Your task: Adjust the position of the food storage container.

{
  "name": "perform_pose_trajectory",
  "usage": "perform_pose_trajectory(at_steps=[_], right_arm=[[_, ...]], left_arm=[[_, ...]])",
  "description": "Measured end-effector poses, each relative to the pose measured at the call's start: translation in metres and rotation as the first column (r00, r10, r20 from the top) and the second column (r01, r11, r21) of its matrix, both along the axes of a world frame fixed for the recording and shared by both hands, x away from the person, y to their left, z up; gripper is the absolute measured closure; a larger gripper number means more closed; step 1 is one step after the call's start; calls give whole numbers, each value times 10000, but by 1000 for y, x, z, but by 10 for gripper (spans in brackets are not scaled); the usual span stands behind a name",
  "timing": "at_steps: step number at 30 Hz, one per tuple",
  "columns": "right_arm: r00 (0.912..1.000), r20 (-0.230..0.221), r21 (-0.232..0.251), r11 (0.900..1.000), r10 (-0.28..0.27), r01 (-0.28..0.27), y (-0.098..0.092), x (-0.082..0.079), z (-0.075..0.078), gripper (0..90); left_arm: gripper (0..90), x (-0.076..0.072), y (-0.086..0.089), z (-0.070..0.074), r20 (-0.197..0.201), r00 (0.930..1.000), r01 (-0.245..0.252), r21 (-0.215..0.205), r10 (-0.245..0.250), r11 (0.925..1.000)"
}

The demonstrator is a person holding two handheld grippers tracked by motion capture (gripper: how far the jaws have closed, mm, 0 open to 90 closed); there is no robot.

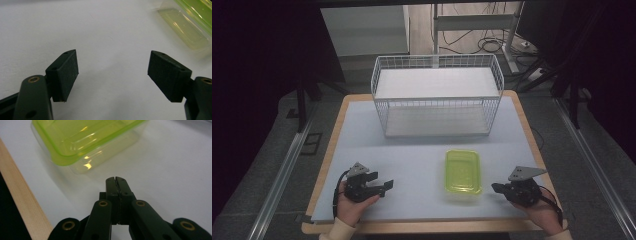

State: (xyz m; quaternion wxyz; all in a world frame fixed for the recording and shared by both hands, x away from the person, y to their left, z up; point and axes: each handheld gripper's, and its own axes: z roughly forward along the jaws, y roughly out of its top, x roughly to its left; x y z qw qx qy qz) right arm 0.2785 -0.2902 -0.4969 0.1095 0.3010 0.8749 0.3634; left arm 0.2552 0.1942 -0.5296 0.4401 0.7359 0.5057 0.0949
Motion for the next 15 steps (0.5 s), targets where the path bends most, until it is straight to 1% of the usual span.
perform_pose_trajectory(at_steps=[3,4,6,7,9,15], right_arm=[[9999,-33,23,9999,109,-109,4,-1,-1,900],[9996,-93,0,9997,250,-250,8,-2,-3,900],[9995,-104,-32,9995,304,-304,10,-3,-4,900],[9990,-169,-50,9991,421,-422,13,-3,-5,900],[9986,-199,-96,9988,488,-490,15,-3,-6,900],[9979,-316,-2,9984,570,-571,20,-4,-9,900]], left_arm=[[239,0,0,1,28,10000,3,-17,-3,10000],[239,0,0,1,32,10000,14,-6,-14,10000],[240,0,0,0,27,10000,15,1,-15,10000],[239,0,0,0,10,10000,17,16,-17,10000],[239,0,0,0,7,10000,19,11,-19,10000],[239,-1,-1,1,26,10000,27,-4,-27,10000]])
